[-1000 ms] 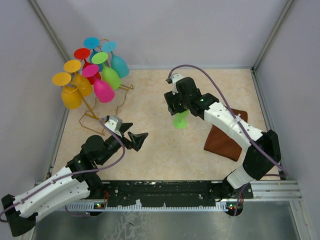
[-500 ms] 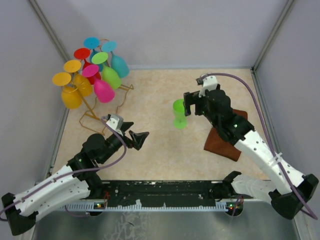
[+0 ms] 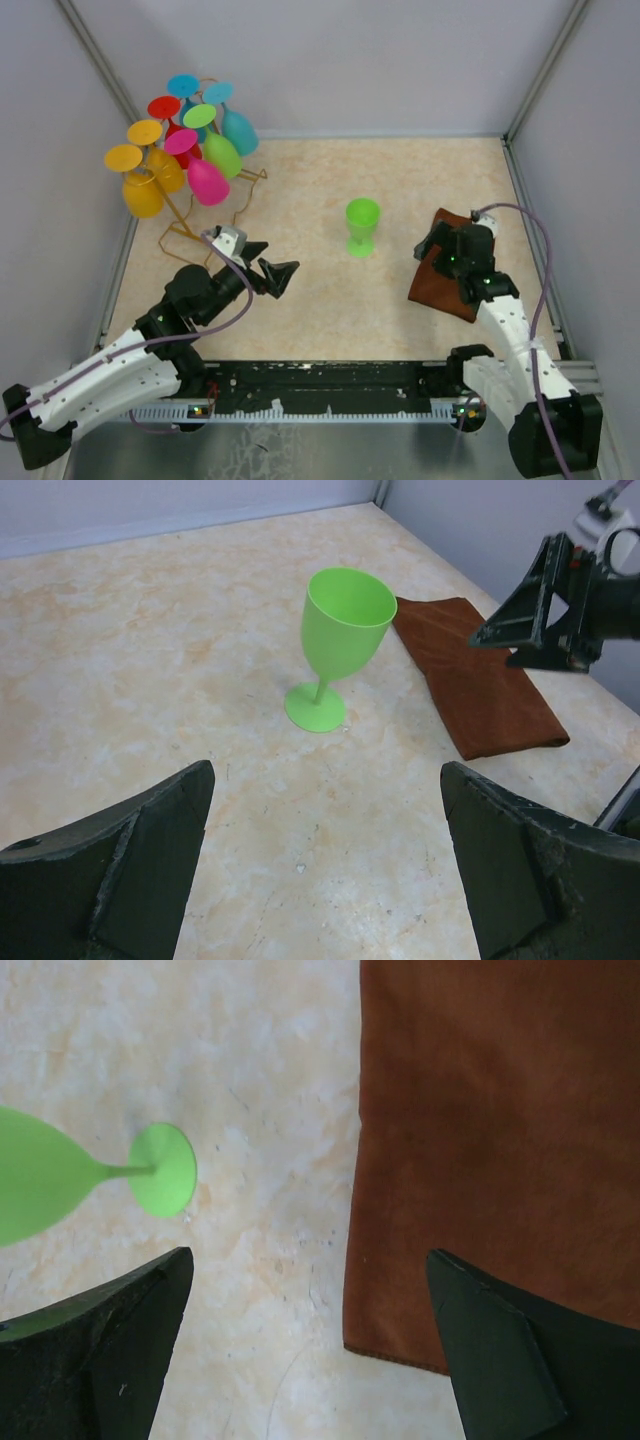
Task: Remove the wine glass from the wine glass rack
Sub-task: Pick up the wine glass from the wine rack.
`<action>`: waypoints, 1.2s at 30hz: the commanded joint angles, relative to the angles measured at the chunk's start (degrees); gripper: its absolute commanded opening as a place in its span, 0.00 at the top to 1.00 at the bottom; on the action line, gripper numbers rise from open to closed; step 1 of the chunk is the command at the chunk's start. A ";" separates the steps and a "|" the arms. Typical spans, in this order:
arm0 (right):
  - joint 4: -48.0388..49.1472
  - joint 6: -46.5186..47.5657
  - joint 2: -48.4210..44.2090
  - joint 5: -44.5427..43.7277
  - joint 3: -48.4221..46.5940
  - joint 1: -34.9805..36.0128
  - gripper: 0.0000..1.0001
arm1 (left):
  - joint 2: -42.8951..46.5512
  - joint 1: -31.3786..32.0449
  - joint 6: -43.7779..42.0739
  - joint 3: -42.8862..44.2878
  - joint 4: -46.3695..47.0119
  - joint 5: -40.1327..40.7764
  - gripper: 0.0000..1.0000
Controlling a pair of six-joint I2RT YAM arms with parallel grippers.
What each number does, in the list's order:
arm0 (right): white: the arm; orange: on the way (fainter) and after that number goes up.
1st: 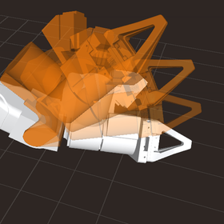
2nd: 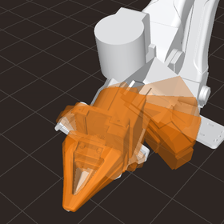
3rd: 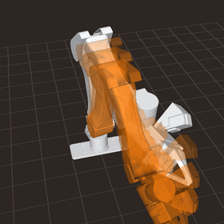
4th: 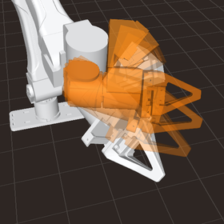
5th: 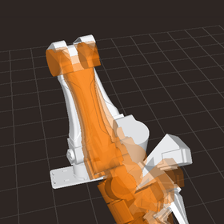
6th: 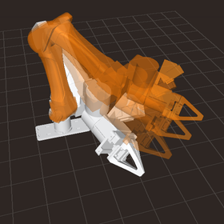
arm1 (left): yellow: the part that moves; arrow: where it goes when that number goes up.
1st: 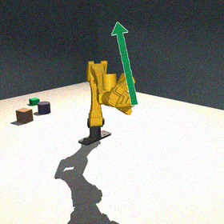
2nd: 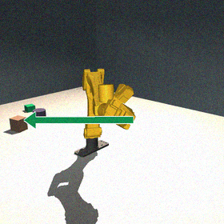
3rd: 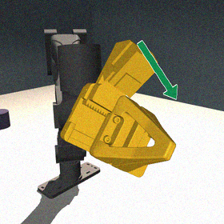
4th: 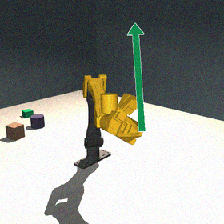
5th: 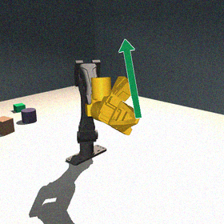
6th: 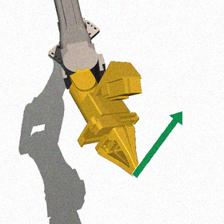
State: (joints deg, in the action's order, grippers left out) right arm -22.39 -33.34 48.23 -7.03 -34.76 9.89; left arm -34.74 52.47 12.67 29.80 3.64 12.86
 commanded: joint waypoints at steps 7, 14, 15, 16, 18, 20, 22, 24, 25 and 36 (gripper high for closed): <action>9.28 -8.49 9.49 15.37 7.42 -4.83 0.01 | -0.04 0.06 0.64 2.57 -0.67 -0.43 0.00; 7.16 -9.42 12.78 5.77 8.86 -6.14 0.01 | 0.46 0.00 0.67 4.01 -2.66 -0.62 0.00; 6.85 -9.69 12.54 4.88 9.31 -6.84 0.01 | 0.48 0.04 0.69 4.44 -2.93 -0.64 0.00; 6.50 -10.15 12.26 3.78 9.61 -7.51 0.01 | 0.47 0.03 0.62 4.88 -3.23 -0.74 0.00; 5.43 -10.59 11.30 1.93 10.22 -8.98 0.01 | 0.38 0.02 0.27 5.73 -3.67 -0.82 0.00; 4.57 -10.53 10.13 0.85 10.57 -10.46 0.01 | 0.16 0.08 -0.12 6.55 -4.25 -1.20 0.00; 3.94 -10.34 8.00 -0.22 10.87 -12.07 0.01 | -0.17 0.04 -0.50 7.52 -5.09 -1.54 0.00; 3.09 -10.22 6.04 -1.42 10.95 -13.39 0.01 | -0.59 0.03 -0.87 8.69 -6.07 -1.62 0.00; 2.59 -9.94 5.07 -1.98 10.76 -13.84 0.01 | -0.81 0.06 -0.92 9.56 -6.59 -1.49 0.00; 5.77 -1.46 -9.98 18.72 5.26 -14.03 0.01 | -12.34 -0.09 1.63 25.91 -14.83 10.08 0.00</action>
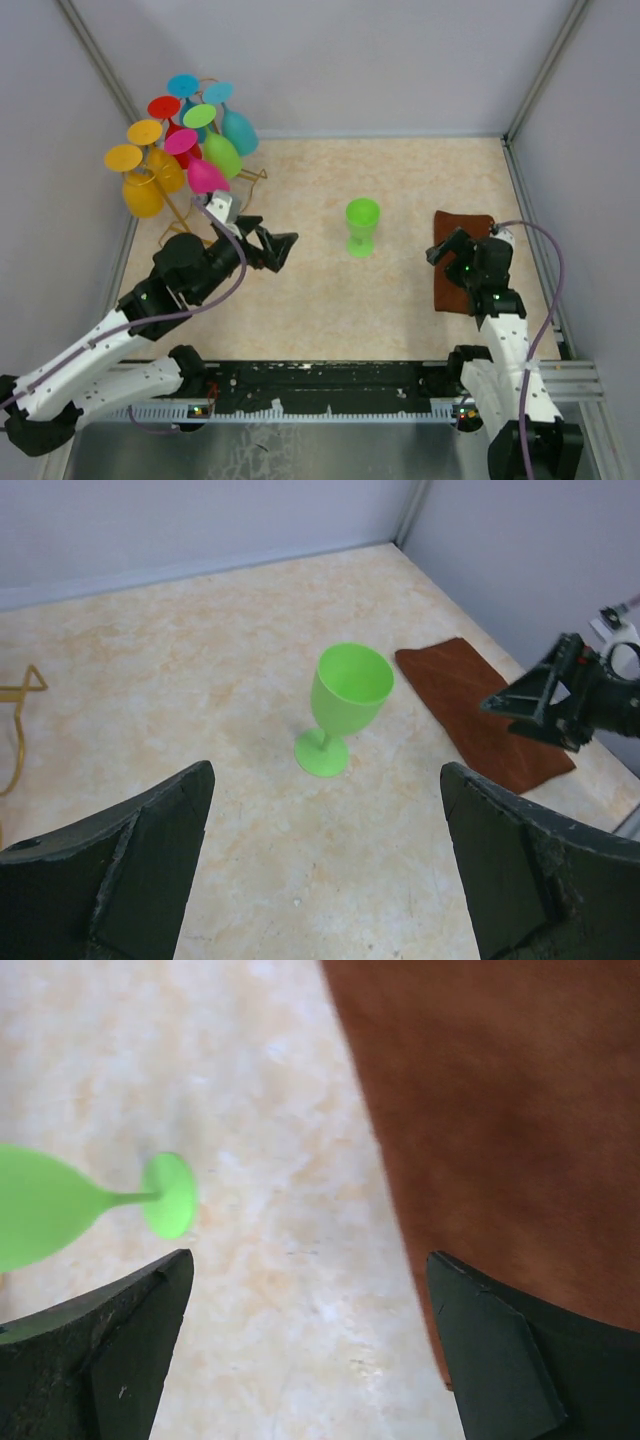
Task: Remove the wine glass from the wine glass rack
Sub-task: Pick up the wine glass from the wine rack.
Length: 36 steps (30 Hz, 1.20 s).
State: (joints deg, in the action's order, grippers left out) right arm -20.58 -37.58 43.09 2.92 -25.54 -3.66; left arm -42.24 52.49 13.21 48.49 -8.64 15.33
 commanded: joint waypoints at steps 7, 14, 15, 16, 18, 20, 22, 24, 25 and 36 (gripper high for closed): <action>8.22 1.55 -12.44 20.21 -4.47 -0.47 0.01 | -20.04 -3.43 -4.67 26.57 -7.37 7.01 0.01; 8.45 3.85 -13.02 32.19 -8.41 -0.50 0.01 | -24.72 -24.66 3.67 35.49 -10.46 -15.53 0.01; 8.53 3.81 -12.95 33.37 -8.99 -0.47 0.01 | -24.57 -26.04 3.77 36.15 -10.09 -15.38 0.01; 8.60 3.60 -13.10 34.52 -9.53 -0.47 0.01 | -24.11 -26.79 3.50 36.33 -9.41 -14.66 0.01; 9.11 3.11 -13.38 36.39 -10.06 -0.48 0.01 | -23.41 -28.18 2.51 36.91 -8.45 -14.18 0.01; 9.47 2.79 -13.60 37.12 -10.42 -0.48 0.01 | -23.80 -30.17 2.09 39.73 -10.64 -13.72 0.01; 9.50 2.72 -13.81 37.14 -10.70 -0.48 0.01 | -24.59 -32.52 2.37 42.14 -13.68 -12.04 0.01; 9.19 2.93 -13.85 37.20 -11.05 -0.47 0.01 | -24.38 -34.80 2.58 42.49 -14.90 -9.53 0.01; 8.83 3.15 -13.83 37.13 -11.17 -0.48 0.01 | -24.04 -36.01 2.45 42.40 -15.10 -8.88 0.01; 4.85 3.83 -12.76 35.12 -11.72 -0.49 0.01 | -24.89 -52.52 2.32 41.35 -18.52 -19.81 0.01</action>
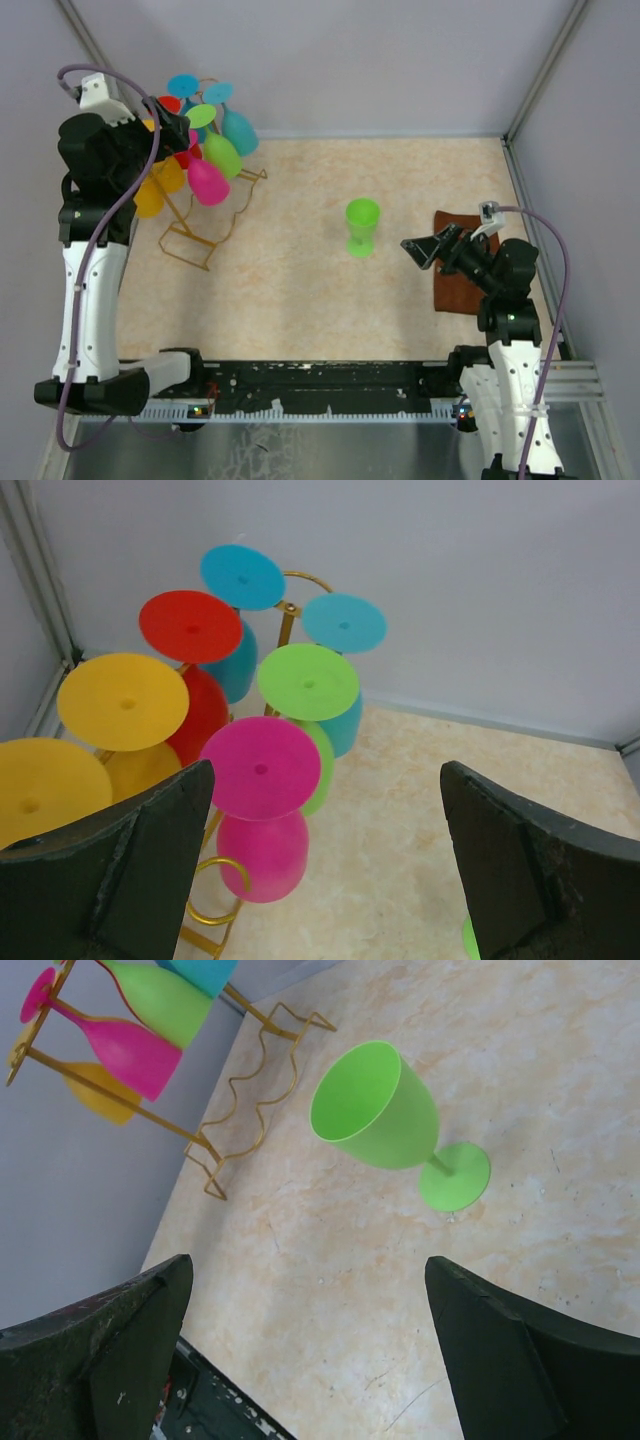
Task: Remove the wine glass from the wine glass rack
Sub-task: Pick up the wine glass from the wine rack.
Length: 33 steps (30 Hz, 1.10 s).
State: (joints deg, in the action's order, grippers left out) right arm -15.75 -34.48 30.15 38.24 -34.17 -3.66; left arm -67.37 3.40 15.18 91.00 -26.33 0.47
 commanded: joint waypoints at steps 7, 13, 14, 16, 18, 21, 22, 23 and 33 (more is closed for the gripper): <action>-1.70 0.90 0.53 -2.07 -3.75 -0.49 0.01 | -0.75 -10.82 3.81 -3.33 1.08 -12.30 0.04; -2.76 1.11 1.01 -2.52 -4.14 -0.47 0.01 | -3.54 -14.05 6.05 -3.59 1.56 -18.28 0.14; -2.91 1.13 1.19 -2.67 -4.15 -0.49 0.01 | -4.14 -14.52 6.59 -3.40 1.65 -19.77 0.16; -3.15 1.14 1.37 -2.73 -4.15 -0.47 0.01 | -5.09 -14.95 7.42 -3.29 2.11 -21.86 0.21; -3.46 1.17 1.45 -2.79 -4.06 -0.47 0.01 | -5.76 -15.14 7.69 -3.22 2.26 -22.13 0.24; -3.89 1.16 1.39 -2.93 -3.98 -0.48 0.01 | -6.92 -15.72 7.42 -2.80 2.07 -21.96 0.25; -4.01 1.18 1.33 -2.93 -3.97 -0.47 0.01 | -7.51 -16.10 7.19 -2.25 1.59 -22.15 0.25; -4.19 1.17 1.38 -2.99 -4.04 -0.48 0.01 | -8.22 -16.52 7.18 -1.22 0.83 -22.12 0.25; -6.05 2.21 1.32 -3.83 -4.54 -0.51 0.01 | -10.89 -16.87 5.87 1.00 -1.86 -24.48 0.30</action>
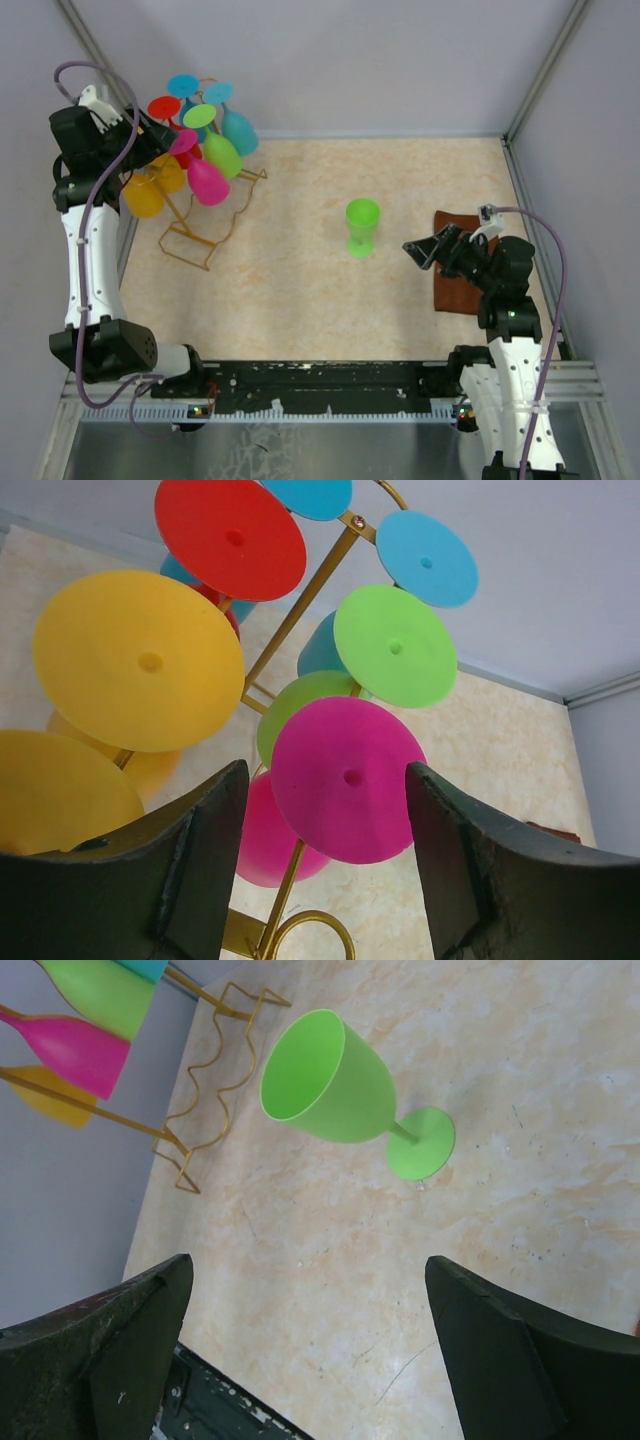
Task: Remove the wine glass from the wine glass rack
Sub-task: Pick up the wine glass from the wine rack.
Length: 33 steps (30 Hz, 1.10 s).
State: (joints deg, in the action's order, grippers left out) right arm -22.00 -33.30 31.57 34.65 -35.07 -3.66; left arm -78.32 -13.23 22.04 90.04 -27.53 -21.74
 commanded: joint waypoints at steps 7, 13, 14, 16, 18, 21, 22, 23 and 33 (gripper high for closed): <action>-0.41 0.85 -0.03 0.19 -3.37 -0.47 0.01 | -0.57 -0.24 -2.79 2.67 -2.81 -2.88 0.33; -0.62 0.86 -0.18 0.22 -3.51 -0.48 0.01 | -0.78 -0.23 -3.41 2.52 -3.58 -3.39 0.34; -0.67 0.84 -0.16 0.24 -3.51 -0.47 0.01 | -0.78 -0.28 -3.51 2.48 -3.66 -3.52 0.34; -0.91 0.86 -0.26 0.16 -3.46 -0.48 0.01 | -0.78 -0.22 -3.43 2.43 -3.63 -3.72 0.35; -1.03 0.79 -0.28 0.15 -3.36 -0.47 0.01 | -0.77 -0.23 -3.33 2.32 -3.49 -3.88 0.36; -1.12 0.72 -0.32 0.07 -3.25 -0.47 0.01 | -0.93 -0.21 -3.17 1.92 -3.09 -4.40 0.38; -1.18 0.63 -0.31 0.06 -3.17 -0.47 0.01 | -0.95 -0.21 -3.01 1.77 -2.92 -4.59 0.39; -1.10 0.63 -0.31 0.06 -3.16 -0.47 0.01 | -0.99 -0.21 -2.87 1.58 -2.71 -4.81 0.40; -0.76 0.69 -0.12 -0.27 -3.08 -0.47 0.01 | -1.23 -0.22 -1.05 0.13 -0.95 -5.48 0.46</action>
State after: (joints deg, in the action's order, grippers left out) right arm -24.08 -33.01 31.57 34.52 -35.07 -3.66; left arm -79.37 -13.23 19.75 90.94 -30.76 -25.89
